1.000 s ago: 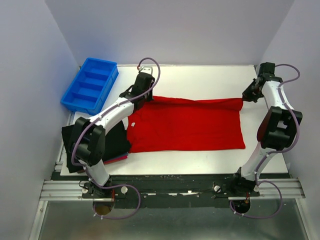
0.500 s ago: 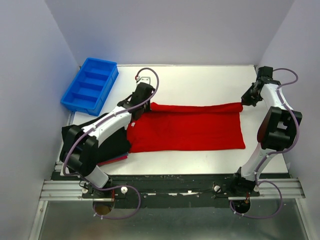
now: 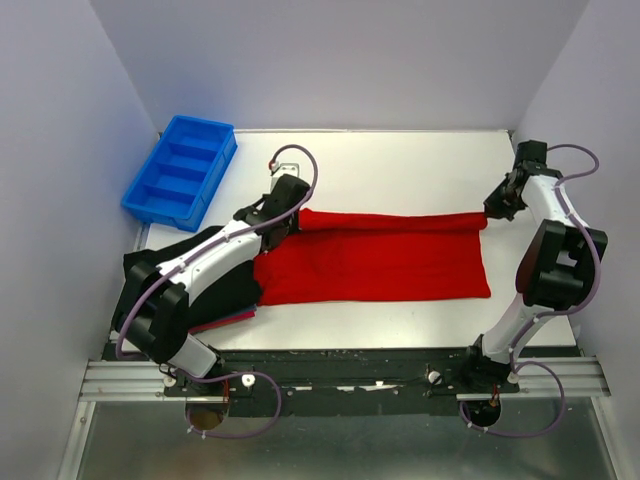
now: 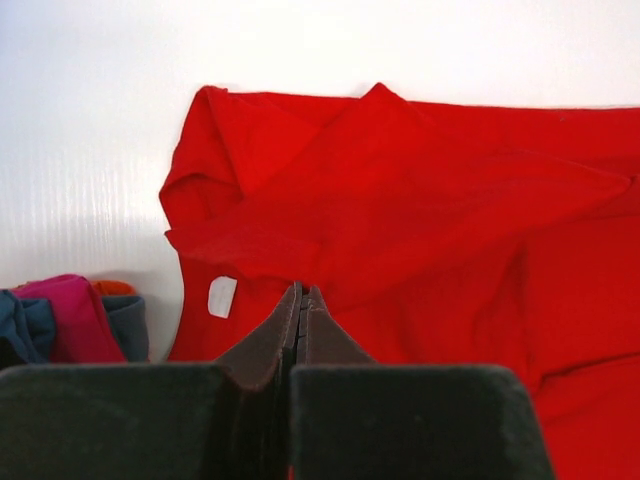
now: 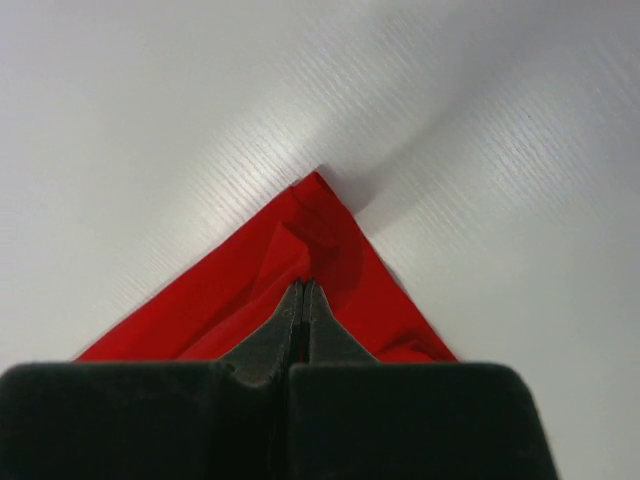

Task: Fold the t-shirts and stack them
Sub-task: Fold the other side of the tshirt into a rectangle

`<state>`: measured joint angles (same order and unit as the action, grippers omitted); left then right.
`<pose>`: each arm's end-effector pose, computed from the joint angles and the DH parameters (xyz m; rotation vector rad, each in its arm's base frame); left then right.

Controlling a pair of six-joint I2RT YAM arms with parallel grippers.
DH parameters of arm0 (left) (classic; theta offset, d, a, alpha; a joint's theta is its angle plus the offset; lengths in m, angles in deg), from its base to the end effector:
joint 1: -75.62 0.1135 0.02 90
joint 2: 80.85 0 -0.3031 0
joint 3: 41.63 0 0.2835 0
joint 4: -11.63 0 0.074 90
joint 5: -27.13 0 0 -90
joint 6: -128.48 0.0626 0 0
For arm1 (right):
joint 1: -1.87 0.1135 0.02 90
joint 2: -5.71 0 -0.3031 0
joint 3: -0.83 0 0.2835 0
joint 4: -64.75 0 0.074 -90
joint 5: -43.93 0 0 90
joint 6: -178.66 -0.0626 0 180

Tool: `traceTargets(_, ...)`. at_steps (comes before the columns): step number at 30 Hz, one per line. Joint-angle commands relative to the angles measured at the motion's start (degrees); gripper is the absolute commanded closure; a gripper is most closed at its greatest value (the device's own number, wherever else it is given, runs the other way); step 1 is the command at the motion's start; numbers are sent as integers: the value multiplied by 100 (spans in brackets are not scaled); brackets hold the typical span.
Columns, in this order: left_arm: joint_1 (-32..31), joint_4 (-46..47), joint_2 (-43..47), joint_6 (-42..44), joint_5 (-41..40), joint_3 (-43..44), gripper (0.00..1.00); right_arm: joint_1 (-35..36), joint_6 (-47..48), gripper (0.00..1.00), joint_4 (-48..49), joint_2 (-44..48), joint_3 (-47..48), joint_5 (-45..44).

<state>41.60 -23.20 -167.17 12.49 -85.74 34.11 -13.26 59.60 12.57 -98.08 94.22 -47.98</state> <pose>0.3217 -0.1878 0.2701 -0.0290 2.2873 -0.0681 0.4184 -0.1153 0.2355 1.0115 2.4628 0.0347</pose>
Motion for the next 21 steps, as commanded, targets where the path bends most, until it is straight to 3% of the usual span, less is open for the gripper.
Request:
traceTargets(1, -157, -349, 195, -160, -244, -24, 100, -68, -65, 99, 182, 166, -189, -160)
traceTargets(14, -526, -789, 169, -590, 283, -516, 100, -68, -434, 99, 322, 324, -865, -345)
traceTargets(21, -650, -710, 160, -810, 389, -920, 100, -68, -759, 90, 507, 640, -1366, -617)
